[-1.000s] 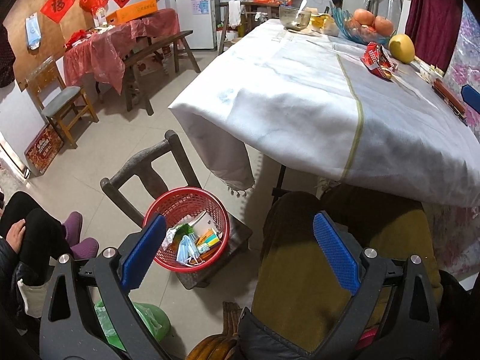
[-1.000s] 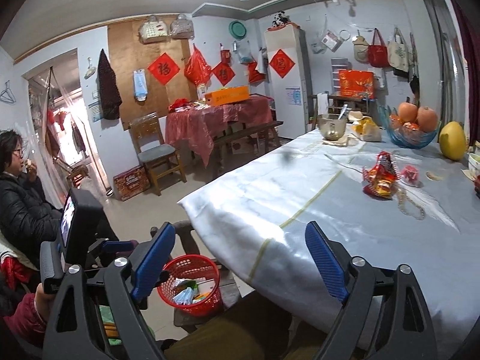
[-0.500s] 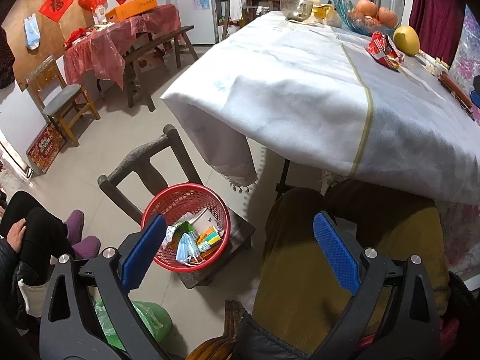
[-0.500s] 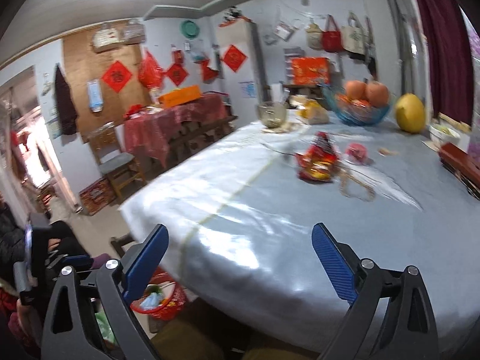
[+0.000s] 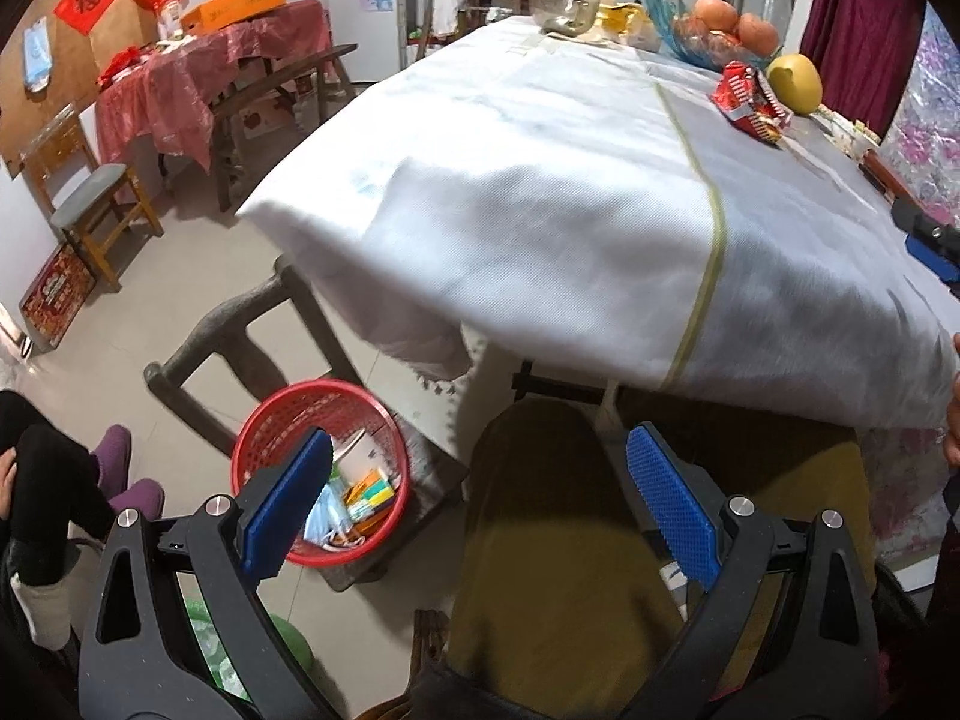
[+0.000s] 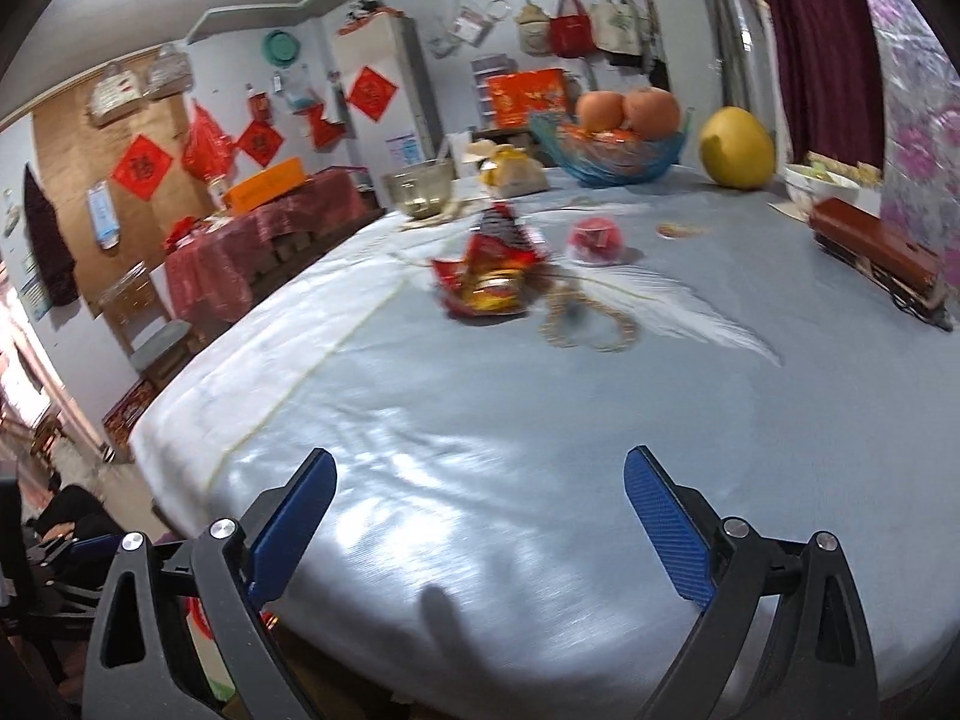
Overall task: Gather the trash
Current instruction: 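Move both tools back over the trash on the table, then grasp the red snack bag with the left tool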
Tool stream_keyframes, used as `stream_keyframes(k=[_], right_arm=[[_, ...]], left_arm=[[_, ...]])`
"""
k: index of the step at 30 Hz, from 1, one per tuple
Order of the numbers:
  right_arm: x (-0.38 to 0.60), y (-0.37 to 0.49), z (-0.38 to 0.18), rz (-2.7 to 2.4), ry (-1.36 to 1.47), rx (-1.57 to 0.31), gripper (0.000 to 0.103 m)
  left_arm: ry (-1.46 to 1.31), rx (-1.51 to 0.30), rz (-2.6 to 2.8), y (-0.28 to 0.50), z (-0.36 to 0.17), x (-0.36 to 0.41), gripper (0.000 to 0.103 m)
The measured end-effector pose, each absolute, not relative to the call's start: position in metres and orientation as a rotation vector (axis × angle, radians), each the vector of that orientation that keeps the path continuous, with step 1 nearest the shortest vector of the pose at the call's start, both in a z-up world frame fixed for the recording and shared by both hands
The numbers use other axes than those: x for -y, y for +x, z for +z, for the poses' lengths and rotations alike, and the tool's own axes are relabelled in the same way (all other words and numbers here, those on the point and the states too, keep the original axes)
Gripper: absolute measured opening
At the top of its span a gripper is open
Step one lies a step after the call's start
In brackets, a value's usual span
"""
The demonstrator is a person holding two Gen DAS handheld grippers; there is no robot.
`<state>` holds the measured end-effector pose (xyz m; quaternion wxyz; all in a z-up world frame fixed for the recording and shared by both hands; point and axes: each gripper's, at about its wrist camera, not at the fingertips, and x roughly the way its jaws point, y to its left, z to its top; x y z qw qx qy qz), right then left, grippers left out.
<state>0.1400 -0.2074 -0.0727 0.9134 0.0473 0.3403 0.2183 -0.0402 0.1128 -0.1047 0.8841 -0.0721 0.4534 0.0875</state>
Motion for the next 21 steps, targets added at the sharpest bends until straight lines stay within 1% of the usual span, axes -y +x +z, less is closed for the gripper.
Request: stream_keyframes(k=[6,7,8,14,15,17,21], right_arm=[[0.224,0.168,-0.073,0.395,0.086,-0.708,0.095],[0.225,0.172,-0.071,0.391,0.08,-0.708,0.096],[0.227,0.179,-0.069,0.385,0.07,-0.709,0.098],[0.238,0.229,-0.057,0.361,0.026,-0.713,0.098],[0.241,0.234,-0.056,0.356,0.028,-0.711,0.098],[0.249,0.253,-0.057,0.331,0.048,-0.716,0.098],[0.268,0.283,-0.067,0.326,0.158,-0.772,0.098]], left_arm=[[-0.133,-0.947,0.124,-0.003,-0.093,-0.101,0.095],[-0.128,-0.947,0.118,0.004,-0.091,-0.099,0.095],[-0.125,-0.948,0.112,0.01,-0.09,-0.097,0.095],[-0.106,-0.934,0.048,0.055,-0.075,-0.08,0.095],[-0.094,-0.933,0.054,0.064,-0.072,-0.076,0.097],[-0.053,-0.91,0.039,0.077,-0.066,-0.067,0.096],[-0.039,-0.931,-0.011,0.103,-0.058,-0.055,0.096]])
